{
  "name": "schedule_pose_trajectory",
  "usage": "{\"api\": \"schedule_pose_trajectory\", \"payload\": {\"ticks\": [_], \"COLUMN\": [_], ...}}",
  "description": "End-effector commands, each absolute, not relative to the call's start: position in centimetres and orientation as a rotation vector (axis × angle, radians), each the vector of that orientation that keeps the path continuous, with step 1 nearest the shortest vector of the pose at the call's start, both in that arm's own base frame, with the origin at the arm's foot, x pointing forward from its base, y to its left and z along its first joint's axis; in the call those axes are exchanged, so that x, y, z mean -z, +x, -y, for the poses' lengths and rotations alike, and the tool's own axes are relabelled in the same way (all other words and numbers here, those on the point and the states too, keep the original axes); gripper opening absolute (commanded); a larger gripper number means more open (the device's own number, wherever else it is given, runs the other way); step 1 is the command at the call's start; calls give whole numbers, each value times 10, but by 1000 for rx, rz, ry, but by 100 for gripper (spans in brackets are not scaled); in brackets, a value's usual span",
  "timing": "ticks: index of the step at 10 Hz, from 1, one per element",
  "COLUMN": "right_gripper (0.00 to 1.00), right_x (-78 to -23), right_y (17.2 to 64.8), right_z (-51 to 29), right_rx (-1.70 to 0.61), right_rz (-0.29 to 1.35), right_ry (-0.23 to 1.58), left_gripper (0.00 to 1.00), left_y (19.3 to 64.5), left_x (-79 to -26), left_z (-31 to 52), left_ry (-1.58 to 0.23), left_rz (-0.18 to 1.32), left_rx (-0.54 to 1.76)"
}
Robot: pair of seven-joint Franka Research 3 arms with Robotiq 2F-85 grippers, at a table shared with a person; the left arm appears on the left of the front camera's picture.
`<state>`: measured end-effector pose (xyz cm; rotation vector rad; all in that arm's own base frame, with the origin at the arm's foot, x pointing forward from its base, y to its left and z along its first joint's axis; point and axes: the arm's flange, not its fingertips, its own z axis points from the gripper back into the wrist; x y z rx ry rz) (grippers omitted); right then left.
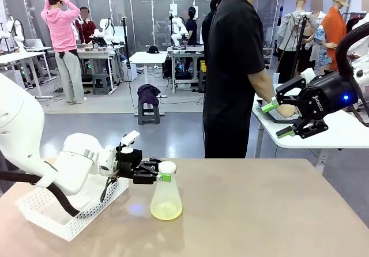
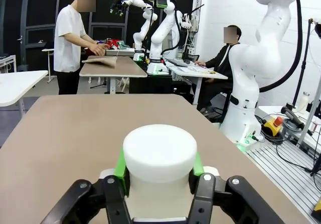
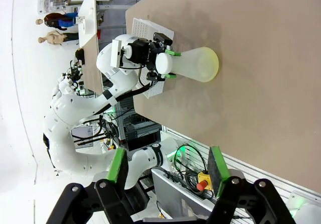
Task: Prepare the solutions needed for the experiment.
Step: When the human places the Big flask in the center of the table, pick up the Big flask and place it in the left Organizing basket.
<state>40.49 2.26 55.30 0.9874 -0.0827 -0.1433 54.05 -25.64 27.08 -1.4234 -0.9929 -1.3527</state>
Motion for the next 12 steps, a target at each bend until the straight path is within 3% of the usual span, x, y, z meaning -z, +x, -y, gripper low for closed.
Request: {"api": "schedule_pose_trajectory", "payload": {"ticks": [1, 2, 3, 4, 5, 6, 12], "right_gripper": [81, 81, 81, 81, 81, 81, 81], "right_x": [-554, -554, -554, -554, -554, -554, -554], "right_y": [407, 407, 407, 407, 407, 407, 407], "right_z": [-25, -25, -25, -25, -25, -25, -25], "right_rx": [145, 145, 145, 145, 145, 145, 145], "right_rz": [94, 94, 94, 94, 94, 94, 94], "right_ry": [993, 993, 993, 993, 993, 993, 993], "left_gripper": [41, 23, 28, 9, 14, 0, 0], "left_y": [543, 542, 543, 542, 540, 538, 535], "left_x": [-271, -271, -271, -272, -274, -279, -348], "left_z": [260, 261, 262, 261, 261, 259, 239], "left_ry": [-1413, -1414, -1406, -1400, -1399, -1421, -1486], "left_rz": [973, 969, 963, 963, 960, 968, 1029], "left_rx": [1319, 1320, 1323, 1327, 1335, 1344, 1347]}}
